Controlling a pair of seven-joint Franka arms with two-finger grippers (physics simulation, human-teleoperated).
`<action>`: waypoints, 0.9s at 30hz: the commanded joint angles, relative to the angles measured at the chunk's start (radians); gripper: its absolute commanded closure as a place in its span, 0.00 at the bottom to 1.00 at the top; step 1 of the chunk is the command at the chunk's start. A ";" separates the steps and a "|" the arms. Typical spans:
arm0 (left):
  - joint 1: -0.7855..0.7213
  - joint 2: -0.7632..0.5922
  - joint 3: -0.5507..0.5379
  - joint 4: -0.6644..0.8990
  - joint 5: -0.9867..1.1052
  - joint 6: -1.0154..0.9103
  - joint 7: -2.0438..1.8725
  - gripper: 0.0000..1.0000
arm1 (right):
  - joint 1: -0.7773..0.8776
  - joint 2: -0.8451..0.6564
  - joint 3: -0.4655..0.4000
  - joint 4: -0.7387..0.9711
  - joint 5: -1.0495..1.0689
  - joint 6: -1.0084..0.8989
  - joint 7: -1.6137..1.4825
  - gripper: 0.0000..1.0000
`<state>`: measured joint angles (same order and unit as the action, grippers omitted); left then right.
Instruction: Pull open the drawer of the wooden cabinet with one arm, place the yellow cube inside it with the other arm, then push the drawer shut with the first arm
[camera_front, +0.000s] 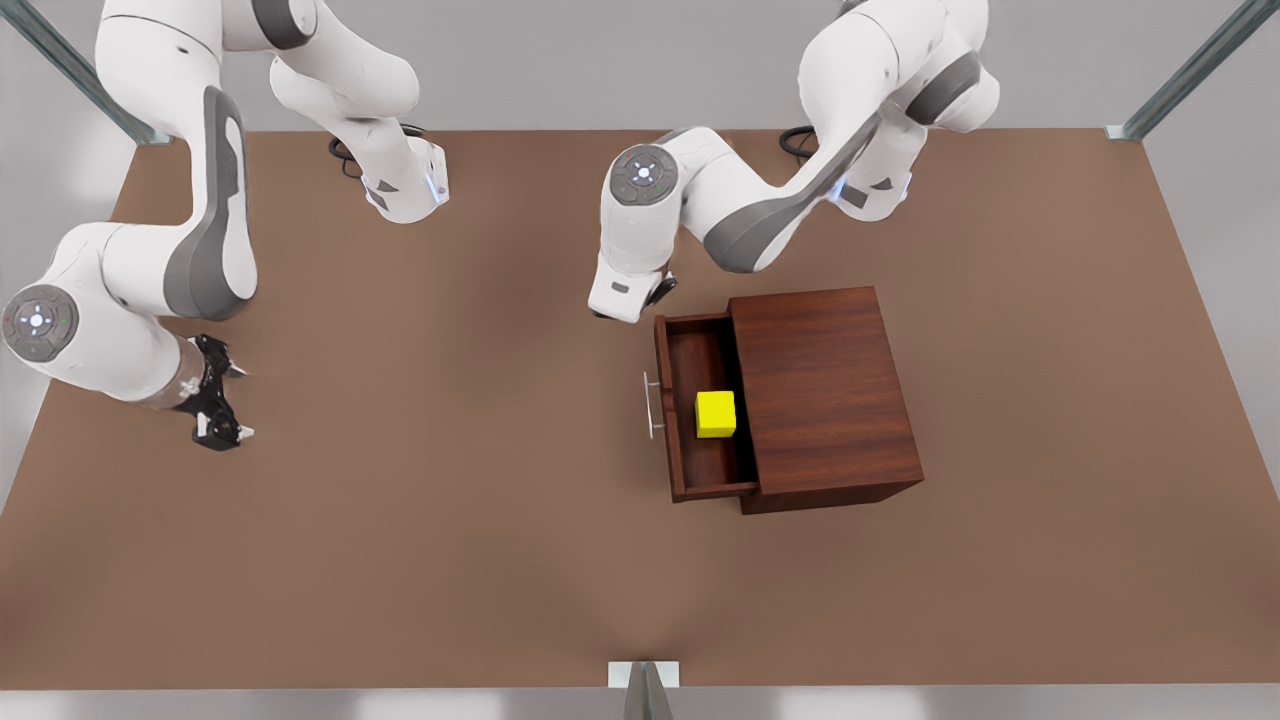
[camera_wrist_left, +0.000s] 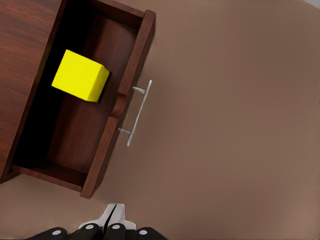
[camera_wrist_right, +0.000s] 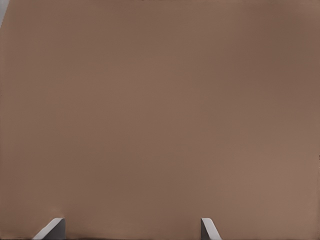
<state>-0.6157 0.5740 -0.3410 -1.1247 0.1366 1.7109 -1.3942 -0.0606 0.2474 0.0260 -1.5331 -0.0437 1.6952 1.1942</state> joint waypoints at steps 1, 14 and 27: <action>-0.036 0.046 0.008 0.005 0.031 0.214 -1.342 1.00 | 0.004 0.000 -0.001 0.008 0.002 -0.034 -1.184 0.00; -0.119 0.216 0.188 -0.010 0.071 0.401 -1.398 1.00 | 0.004 0.013 -0.001 0.004 0.002 -0.062 -1.173 0.00; -0.118 0.228 0.231 -0.095 0.149 0.288 -1.252 1.00 | 0.008 0.020 0.002 0.005 0.001 -0.058 -1.162 0.00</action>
<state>-0.7331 0.8038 -0.1100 -1.2187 0.2818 2.0433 -2.4492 -0.0522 0.2680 0.0265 -1.5283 -0.0427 1.6373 0.2847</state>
